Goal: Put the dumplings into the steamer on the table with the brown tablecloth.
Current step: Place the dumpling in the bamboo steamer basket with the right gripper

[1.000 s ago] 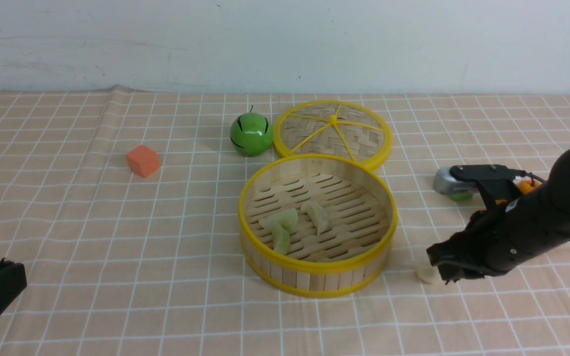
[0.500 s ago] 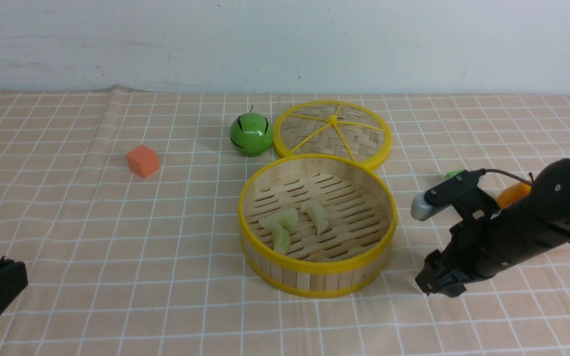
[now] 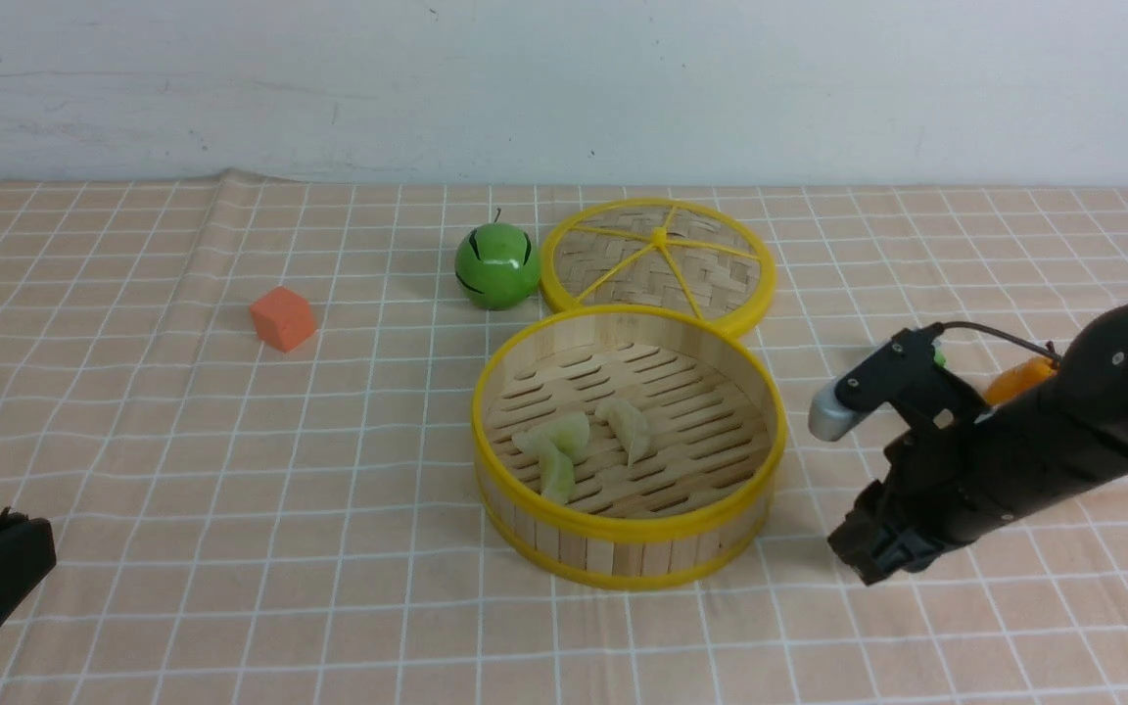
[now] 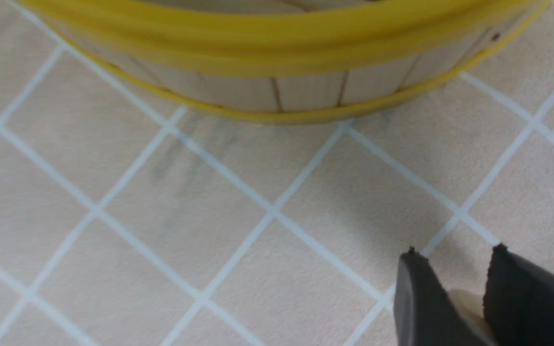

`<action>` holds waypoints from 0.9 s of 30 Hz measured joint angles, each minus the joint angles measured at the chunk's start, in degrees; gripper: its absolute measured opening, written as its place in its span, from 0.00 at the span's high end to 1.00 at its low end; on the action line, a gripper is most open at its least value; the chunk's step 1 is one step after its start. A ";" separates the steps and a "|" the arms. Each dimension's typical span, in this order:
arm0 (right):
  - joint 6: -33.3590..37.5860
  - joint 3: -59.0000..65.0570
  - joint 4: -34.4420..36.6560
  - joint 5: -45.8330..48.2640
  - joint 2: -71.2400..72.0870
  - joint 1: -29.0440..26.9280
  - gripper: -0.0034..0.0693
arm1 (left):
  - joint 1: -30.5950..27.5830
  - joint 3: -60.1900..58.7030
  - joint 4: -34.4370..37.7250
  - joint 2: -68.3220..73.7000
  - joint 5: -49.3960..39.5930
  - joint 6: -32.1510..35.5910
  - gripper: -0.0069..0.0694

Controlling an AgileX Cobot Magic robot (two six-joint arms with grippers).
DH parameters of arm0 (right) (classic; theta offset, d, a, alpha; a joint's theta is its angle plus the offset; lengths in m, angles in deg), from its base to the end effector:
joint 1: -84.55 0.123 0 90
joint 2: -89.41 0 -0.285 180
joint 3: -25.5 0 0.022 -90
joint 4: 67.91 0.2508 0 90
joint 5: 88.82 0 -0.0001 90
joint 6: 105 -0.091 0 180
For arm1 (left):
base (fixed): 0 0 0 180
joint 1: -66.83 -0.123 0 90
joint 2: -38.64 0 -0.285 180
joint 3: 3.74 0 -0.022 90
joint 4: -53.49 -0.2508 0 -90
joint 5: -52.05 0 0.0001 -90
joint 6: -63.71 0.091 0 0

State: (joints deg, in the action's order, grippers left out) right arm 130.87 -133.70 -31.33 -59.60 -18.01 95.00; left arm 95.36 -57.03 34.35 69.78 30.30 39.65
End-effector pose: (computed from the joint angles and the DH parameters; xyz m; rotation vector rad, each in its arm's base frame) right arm 0.3258 0.0871 0.1799 -0.8428 2.4777 0.3167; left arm 0.0850 -0.0336 0.2930 0.2723 1.8232 -0.3138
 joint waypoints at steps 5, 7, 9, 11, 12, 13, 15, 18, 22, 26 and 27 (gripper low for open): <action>0.00 -3.33 7.58 6.97 5.65 0.32 0.70 | 0.00 0.00 0.00 0.00 0.00 0.04 0.86; 0.41 -5.21 13.20 8.00 6.53 1.67 0.70 | 0.00 0.00 0.00 0.00 0.07 0.06 0.86; 2.94 -6.66 18.86 7.84 6.37 3.91 0.70 | 0.00 0.00 0.00 0.00 0.07 0.11 0.86; 7.50 -7.41 24.35 6.12 5.45 7.14 0.70 | 0.00 0.00 0.00 0.00 0.07 0.11 0.86; 9.68 -7.52 27.03 4.83 4.81 8.53 0.70 | 0.00 0.00 0.00 0.00 0.07 0.11 0.86; 10.22 -7.58 27.56 4.46 4.62 9.23 0.70 | 0.00 0.00 0.00 0.00 0.07 0.11 0.86; 15.99 -7.71 31.73 0.45 2.04 12.17 0.70 | 0.00 0.00 0.00 0.00 0.07 0.11 0.86; 25.44 -7.76 38.88 -7.53 -3.72 16.03 0.70 | 0.00 -0.02 0.00 0.00 0.02 0.11 0.85; 34.44 -7.76 46.62 -12.37 -7.80 16.97 0.70 | 0.00 -0.02 0.00 0.00 0.02 0.11 0.85; 40.66 -7.76 52.13 -13.28 -9.06 17.03 0.69 | 0.00 -0.02 0.00 0.00 0.02 0.11 0.85; 41.45 -7.76 53.18 -13.30 -9.06 17.03 0.66 | 0.00 -0.02 -0.05 0.00 0.02 0.13 0.85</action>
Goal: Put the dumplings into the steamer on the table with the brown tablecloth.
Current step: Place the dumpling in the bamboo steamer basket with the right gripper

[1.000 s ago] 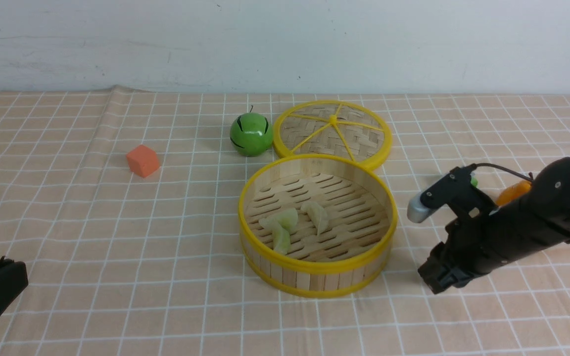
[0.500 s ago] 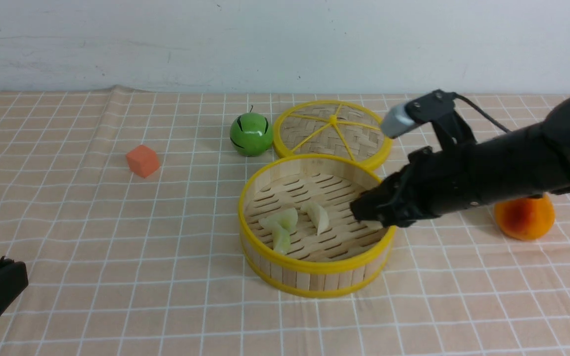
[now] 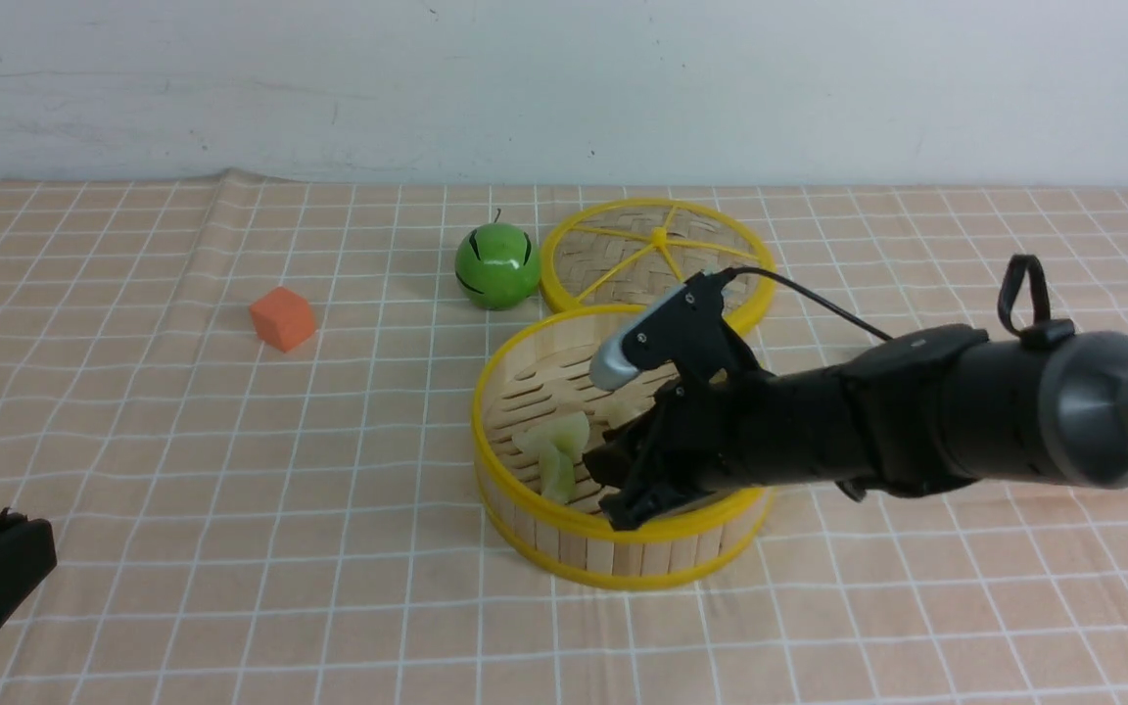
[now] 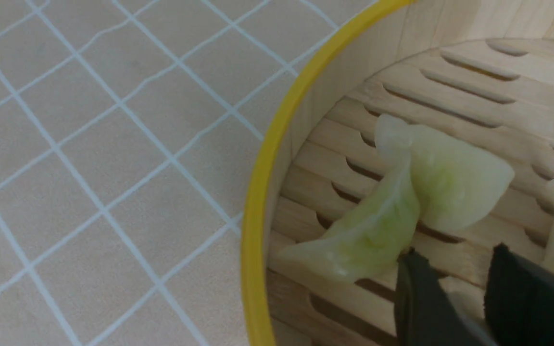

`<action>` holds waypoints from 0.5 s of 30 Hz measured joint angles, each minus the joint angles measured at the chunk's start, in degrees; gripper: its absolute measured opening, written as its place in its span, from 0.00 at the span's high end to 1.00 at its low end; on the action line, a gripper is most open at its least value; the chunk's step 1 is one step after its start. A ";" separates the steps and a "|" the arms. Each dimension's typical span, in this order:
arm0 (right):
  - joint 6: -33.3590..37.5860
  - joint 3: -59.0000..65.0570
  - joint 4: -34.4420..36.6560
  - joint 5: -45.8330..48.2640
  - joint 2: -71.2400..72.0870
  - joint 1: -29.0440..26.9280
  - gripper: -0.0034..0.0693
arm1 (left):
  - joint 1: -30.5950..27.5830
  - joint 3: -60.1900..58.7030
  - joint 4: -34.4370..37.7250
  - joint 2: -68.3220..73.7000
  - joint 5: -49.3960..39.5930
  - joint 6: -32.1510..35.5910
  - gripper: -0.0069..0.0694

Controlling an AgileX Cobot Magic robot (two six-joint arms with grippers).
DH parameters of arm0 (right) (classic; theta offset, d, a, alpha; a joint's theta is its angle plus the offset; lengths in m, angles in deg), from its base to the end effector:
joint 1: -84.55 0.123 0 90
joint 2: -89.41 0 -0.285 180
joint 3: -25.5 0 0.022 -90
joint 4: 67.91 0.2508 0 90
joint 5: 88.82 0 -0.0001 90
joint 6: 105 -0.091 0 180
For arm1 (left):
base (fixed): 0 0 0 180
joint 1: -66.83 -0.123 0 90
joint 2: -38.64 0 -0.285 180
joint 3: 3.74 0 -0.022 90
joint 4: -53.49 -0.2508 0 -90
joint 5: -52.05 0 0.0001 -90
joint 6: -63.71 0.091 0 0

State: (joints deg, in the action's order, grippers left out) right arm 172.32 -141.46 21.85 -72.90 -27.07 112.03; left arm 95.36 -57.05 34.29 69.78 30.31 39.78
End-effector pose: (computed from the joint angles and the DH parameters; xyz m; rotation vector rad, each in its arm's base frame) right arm 0.3450 0.2077 0.1797 -0.8273 2.1229 0.4981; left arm 0.0850 -0.0336 0.2929 0.2750 1.8227 -0.3113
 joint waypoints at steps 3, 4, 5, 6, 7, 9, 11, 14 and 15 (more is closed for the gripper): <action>1.11 0.00 2.89 -0.21 0.00 0.00 0.58 | 0.00 0.00 0.00 0.00 0.00 0.00 0.85; 1.31 0.00 4.38 -0.41 0.00 0.00 0.50 | 0.00 0.00 0.00 0.00 0.00 0.00 0.85; 1.36 0.00 5.08 -0.48 0.00 0.00 0.46 | 0.00 0.00 0.00 0.00 0.00 0.05 0.85; 1.44 0.00 5.47 -0.68 0.00 0.00 0.41 | 0.00 0.00 0.00 0.00 0.00 0.05 0.85; 1.50 0.00 5.68 -0.98 0.00 0.00 0.38 | 0.00 0.00 0.00 0.00 0.00 0.05 0.85; 1.62 0.00 5.79 -1.96 0.00 0.00 0.33 | 0.00 0.00 0.00 0.00 0.00 0.05 0.85; 1.74 0.00 5.97 -2.98 0.45 0.00 0.30 | 0.00 0.00 0.00 0.00 0.00 0.05 0.85; 1.74 0.00 5.97 -4.79 3.81 0.00 0.31 | 0.00 0.00 0.00 0.00 0.00 0.05 0.85; 1.74 0.06 5.97 -5.49 5.52 0.00 0.32 | 0.00 0.00 0.00 0.00 0.00 0.05 0.85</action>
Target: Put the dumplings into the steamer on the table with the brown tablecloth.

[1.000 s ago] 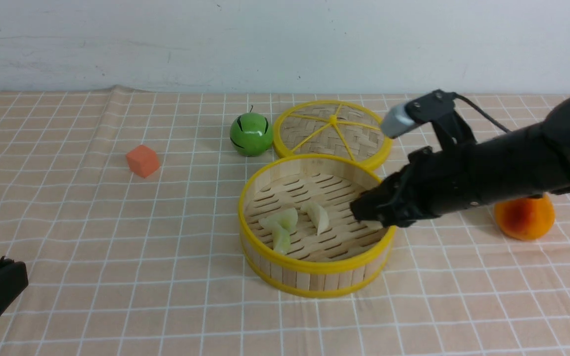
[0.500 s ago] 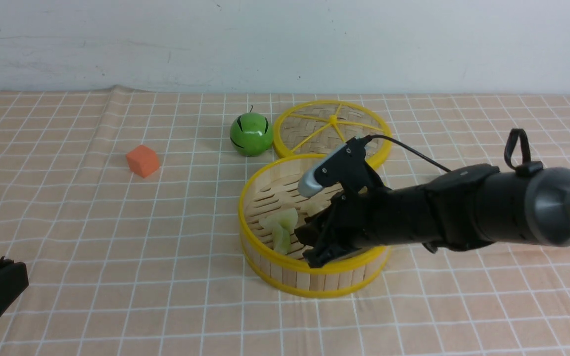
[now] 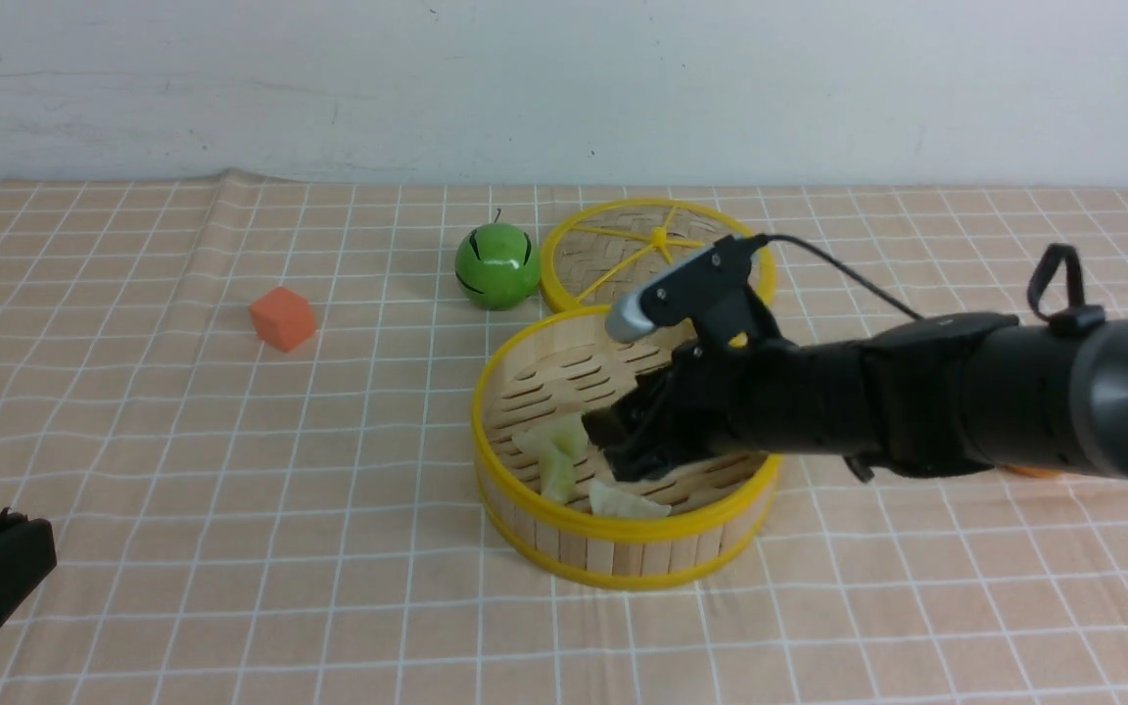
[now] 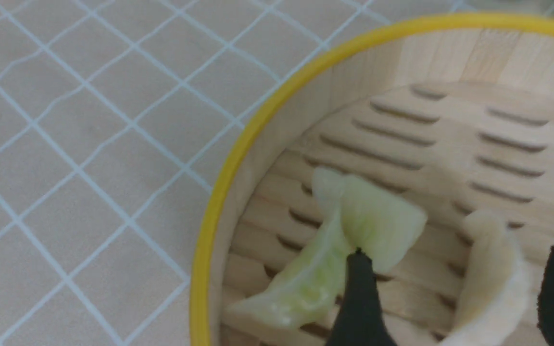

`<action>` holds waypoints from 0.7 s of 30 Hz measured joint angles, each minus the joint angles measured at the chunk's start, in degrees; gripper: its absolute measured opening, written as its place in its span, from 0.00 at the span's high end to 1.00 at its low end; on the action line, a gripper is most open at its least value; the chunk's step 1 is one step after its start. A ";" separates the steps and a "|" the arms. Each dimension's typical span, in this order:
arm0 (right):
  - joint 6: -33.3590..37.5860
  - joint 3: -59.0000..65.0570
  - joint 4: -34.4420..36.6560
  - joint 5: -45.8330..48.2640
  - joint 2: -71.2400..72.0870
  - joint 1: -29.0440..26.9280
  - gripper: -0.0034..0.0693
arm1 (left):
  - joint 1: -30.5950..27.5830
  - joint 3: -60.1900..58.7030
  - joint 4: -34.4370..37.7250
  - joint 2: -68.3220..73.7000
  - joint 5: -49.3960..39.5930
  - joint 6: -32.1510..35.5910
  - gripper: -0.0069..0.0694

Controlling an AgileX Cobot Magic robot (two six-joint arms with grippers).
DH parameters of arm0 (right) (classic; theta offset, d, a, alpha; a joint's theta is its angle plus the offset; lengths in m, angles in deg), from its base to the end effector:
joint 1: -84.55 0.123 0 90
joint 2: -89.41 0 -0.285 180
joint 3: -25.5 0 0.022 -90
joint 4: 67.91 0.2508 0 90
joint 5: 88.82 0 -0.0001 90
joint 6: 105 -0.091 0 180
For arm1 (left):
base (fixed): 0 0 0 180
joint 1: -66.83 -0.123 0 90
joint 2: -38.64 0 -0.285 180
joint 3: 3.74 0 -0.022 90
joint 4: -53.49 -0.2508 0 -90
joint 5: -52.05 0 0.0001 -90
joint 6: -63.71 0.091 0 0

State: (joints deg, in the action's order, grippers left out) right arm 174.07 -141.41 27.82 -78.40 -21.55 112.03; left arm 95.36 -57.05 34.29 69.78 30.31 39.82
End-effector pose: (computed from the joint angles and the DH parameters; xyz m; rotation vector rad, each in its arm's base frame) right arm 0.3447 0.1979 0.2182 -0.6767 2.0603 0.4390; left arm 0.0850 -0.0336 0.2929 0.2757 1.8226 -0.3108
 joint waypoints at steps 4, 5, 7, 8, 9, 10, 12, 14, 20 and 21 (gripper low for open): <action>-0.59 0.00 0.00 -2.11 11.27 0.00 0.44 | 0.00 0.00 0.00 0.00 0.22 0.00 0.85; -1.30 0.09 0.07 -2.16 14.68 0.00 0.50 | 0.00 0.00 0.00 0.00 0.24 0.00 0.85; -2.57 0.65 0.11 -1.53 19.40 0.00 0.58 | 0.00 0.00 0.00 0.00 0.24 0.00 0.84; -4.22 1.71 -0.11 -0.15 23.75 0.00 0.69 | 0.00 0.00 0.00 0.00 0.29 0.00 0.84; -5.45 3.10 -0.81 1.93 27.03 0.00 0.78 | 0.00 0.00 0.00 0.00 0.29 0.00 0.84; -6.93 4.25 -2.27 3.80 28.93 0.00 0.85 | 0.00 0.00 0.00 0.00 0.34 0.00 0.84; -10.93 7.51 -7.52 10.37 32.46 0.00 0.95 | 0.00 0.00 0.00 0.00 0.34 0.00 0.84; -16.41 10.29 -14.70 18.08 34.09 0.00 0.98 | 0.00 0.00 0.00 0.00 0.39 0.00 0.84; -41.11 14.26 -37.89 42.51 33.74 0.00 0.98 | 0.00 0.00 0.00 0.00 0.45 0.00 0.83; -44.07 14.26 -41.69 45.99 33.60 0.00 0.98 | 0.00 0.00 0.00 0.00 0.45 0.00 0.83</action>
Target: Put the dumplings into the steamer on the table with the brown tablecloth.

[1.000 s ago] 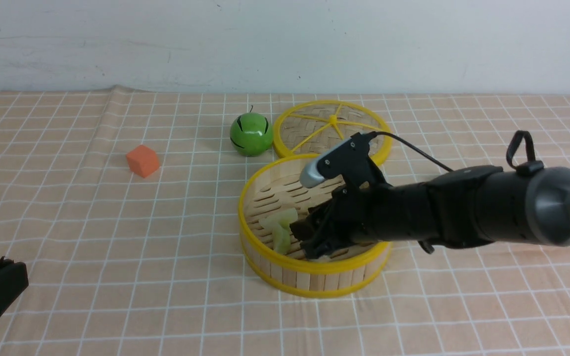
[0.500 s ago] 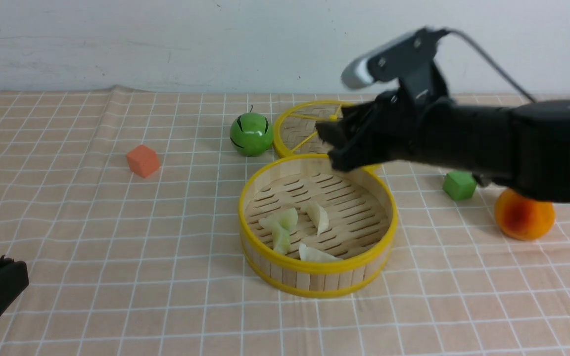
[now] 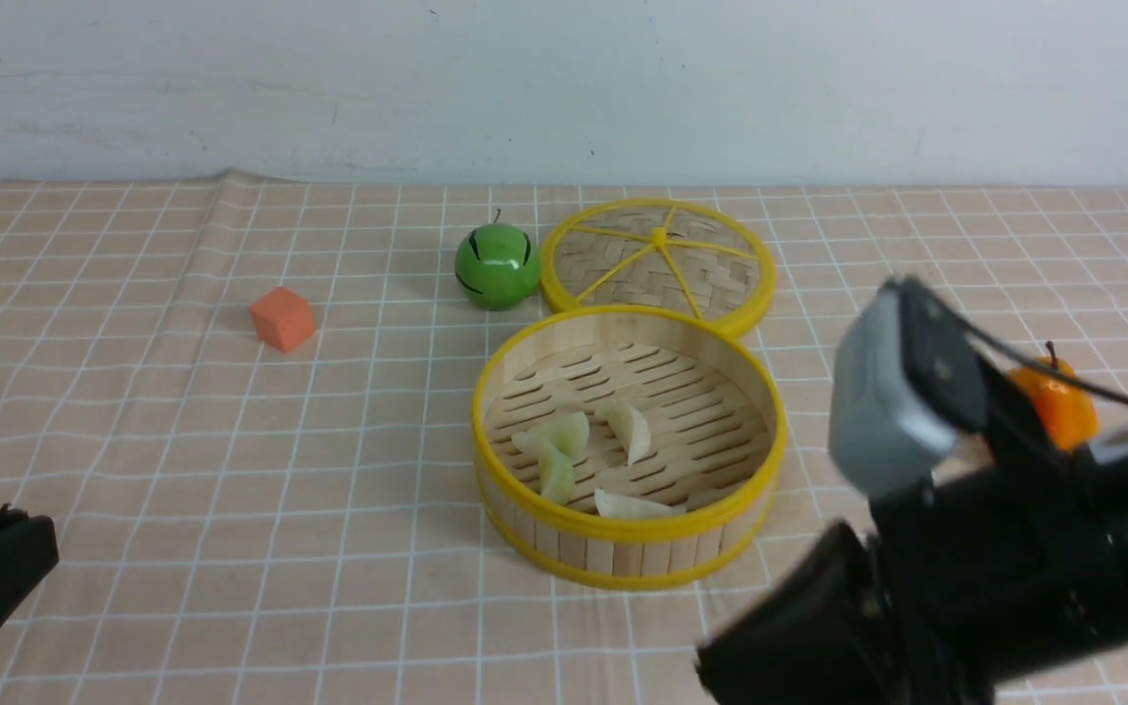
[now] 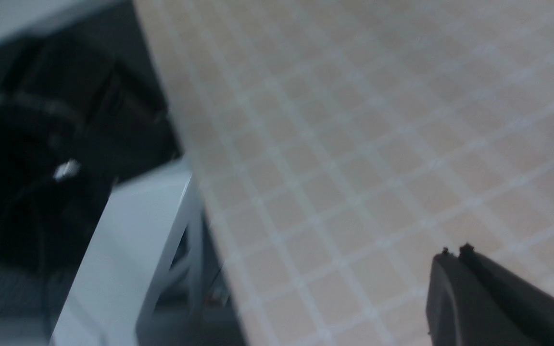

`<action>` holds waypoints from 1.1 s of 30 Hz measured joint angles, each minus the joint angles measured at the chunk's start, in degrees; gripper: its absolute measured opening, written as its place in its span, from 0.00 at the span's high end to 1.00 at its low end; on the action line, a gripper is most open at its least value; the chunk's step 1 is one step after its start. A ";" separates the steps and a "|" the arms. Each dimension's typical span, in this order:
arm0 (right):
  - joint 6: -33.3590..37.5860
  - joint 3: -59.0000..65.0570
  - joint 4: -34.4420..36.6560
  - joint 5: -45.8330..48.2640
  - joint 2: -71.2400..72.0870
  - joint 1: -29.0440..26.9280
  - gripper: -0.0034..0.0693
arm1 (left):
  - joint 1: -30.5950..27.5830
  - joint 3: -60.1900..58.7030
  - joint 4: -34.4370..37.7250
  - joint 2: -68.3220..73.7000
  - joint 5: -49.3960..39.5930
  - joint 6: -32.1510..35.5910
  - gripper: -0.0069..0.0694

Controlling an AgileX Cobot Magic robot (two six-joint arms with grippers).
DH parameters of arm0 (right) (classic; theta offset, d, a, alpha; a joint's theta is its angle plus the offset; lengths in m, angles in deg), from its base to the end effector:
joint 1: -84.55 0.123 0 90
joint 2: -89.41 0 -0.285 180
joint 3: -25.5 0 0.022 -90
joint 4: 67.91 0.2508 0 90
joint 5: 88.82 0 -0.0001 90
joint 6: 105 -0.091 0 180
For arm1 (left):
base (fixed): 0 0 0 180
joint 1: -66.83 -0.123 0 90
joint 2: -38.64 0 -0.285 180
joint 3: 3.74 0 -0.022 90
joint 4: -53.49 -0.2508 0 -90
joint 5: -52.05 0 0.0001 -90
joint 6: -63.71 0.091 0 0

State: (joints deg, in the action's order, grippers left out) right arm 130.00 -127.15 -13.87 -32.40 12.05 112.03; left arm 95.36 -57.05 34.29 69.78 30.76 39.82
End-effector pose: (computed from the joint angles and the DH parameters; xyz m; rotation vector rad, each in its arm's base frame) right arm 0.1696 0.1574 0.3028 -1.2028 2.1433 1.0067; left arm 0.0851 -0.0339 0.2936 0.2764 1.8151 -0.3143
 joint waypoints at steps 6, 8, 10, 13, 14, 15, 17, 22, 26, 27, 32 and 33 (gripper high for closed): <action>-23.00 0.00 -29.57 11.50 0.08 0.00 0.97 | 0.00 0.00 0.00 0.00 0.00 0.00 0.82; -36.05 0.06 -42.52 12.94 1.90 0.00 0.97 | 0.00 0.00 0.00 0.00 0.00 0.00 0.82; -41.43 0.23 -49.17 13.15 4.52 0.00 0.97 | 0.00 0.00 0.00 0.00 0.00 0.00 0.82; -48.54 2.00 -56.80 9.28 13.51 0.00 0.97 | 0.00 0.00 0.00 0.00 0.00 0.00 0.82; -48.78 2.42 -57.08 8.76 14.19 0.00 0.97 | 0.00 0.00 0.00 0.00 0.00 0.00 0.82; -50.59 4.70 -58.29 3.83 19.92 0.00 0.96 | 0.00 0.00 0.00 0.00 0.00 0.00 0.82; -51.64 6.50 -58.69 -0.37 24.35 0.00 0.96 | 0.00 0.00 0.00 0.00 0.00 0.00 0.82; -56.81 17.53 -58.87 -20.32 42.46 0.00 0.96 | 0.00 0.00 0.00 0.00 0.00 0.00 0.81; -59.61 24.04 -58.75 -31.91 50.46 0.00 0.95 | 0.00 0.00 0.00 0.00 0.00 0.00 0.81; -59.92 25.38 -58.70 -33.70 51.87 0.00 0.95 | 0.00 0.00 0.00 0.00 0.00 0.00 0.81; -60.28 29.72 -58.80 -36.69 55.63 0.00 0.95 | 0.00 0.00 0.00 0.00 0.00 0.00 0.81; -60.28 29.78 -58.77 -36.69 55.71 0.00 0.95 | 0.00 0.00 0.00 0.00 0.00 0.00 0.81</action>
State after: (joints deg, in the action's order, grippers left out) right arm 69.72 -97.37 -72.65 -69.10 67.76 112.03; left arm 95.36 -57.05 34.29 69.78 30.76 39.82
